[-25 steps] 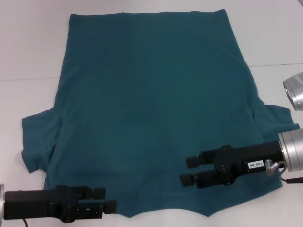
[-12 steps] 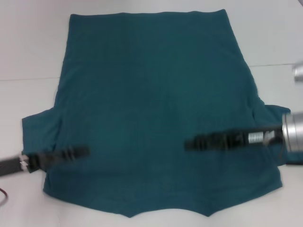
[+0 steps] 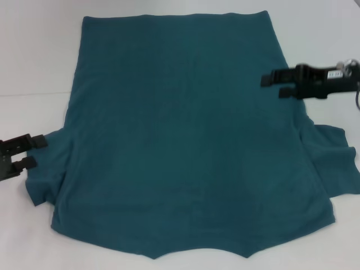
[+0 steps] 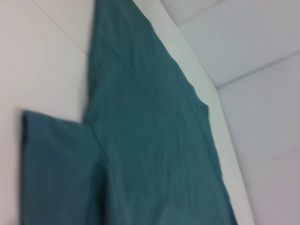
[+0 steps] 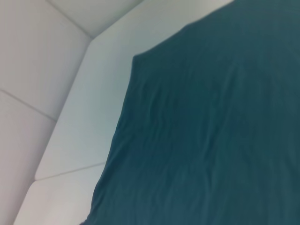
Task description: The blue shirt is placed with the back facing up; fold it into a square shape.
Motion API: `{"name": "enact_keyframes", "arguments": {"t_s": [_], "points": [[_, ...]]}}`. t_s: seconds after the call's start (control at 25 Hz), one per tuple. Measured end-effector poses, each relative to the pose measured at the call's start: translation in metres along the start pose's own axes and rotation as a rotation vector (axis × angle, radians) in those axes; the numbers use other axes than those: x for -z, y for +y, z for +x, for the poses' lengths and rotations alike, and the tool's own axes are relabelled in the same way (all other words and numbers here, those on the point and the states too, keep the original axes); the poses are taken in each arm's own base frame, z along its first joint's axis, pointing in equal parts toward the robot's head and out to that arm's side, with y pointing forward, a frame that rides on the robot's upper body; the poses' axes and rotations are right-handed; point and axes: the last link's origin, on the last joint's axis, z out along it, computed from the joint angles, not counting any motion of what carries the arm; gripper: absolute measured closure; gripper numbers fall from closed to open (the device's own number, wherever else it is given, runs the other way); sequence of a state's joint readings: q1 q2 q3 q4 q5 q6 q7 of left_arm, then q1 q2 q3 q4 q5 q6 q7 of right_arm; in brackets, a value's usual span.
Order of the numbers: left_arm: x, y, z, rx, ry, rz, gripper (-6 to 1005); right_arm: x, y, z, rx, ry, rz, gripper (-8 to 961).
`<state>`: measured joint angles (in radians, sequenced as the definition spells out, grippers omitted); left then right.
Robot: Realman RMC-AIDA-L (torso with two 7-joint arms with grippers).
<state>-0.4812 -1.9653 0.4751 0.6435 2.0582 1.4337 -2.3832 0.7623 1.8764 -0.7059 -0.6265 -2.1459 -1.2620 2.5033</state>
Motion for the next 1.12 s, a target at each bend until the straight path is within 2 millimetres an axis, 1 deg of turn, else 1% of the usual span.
{"name": "enact_keyframes", "arguments": {"t_s": [0.08,0.16,0.32,0.48,0.52,0.56,0.76,0.92,1.12], "points": [[0.0,-0.004,0.004,0.019,0.022,0.025,251,0.002,0.005,-0.013,0.008,-0.001,0.026,195],[-0.001,-0.009,0.006,0.038,0.041,0.056,251,0.001,0.01,-0.021,0.013,0.016,0.051,196],[0.001,-0.023,0.009,0.095,0.093,0.125,250,-0.003,0.015,-0.028,0.031,0.051,0.106,197],[0.002,-0.034,0.005,0.126,0.082,0.18,250,-0.006,0.018,-0.029,0.045,0.061,0.122,198],[0.002,-0.034,0.005,0.126,0.082,0.18,250,-0.006,0.018,-0.029,0.045,0.061,0.122,198],[0.0,-0.039,0.002,0.14,0.066,0.207,250,-0.006,0.018,-0.029,0.045,0.059,0.124,199],[-0.004,-0.043,-0.005,0.162,0.062,0.217,251,-0.004,0.014,-0.03,0.041,0.045,0.129,200],[-0.014,-0.046,-0.009,0.168,0.049,0.237,254,-0.003,0.013,-0.03,0.039,0.041,0.129,201],[-0.031,-0.04,-0.013,0.149,0.02,0.236,263,-0.003,0.013,-0.03,0.039,0.04,0.129,202]]}}
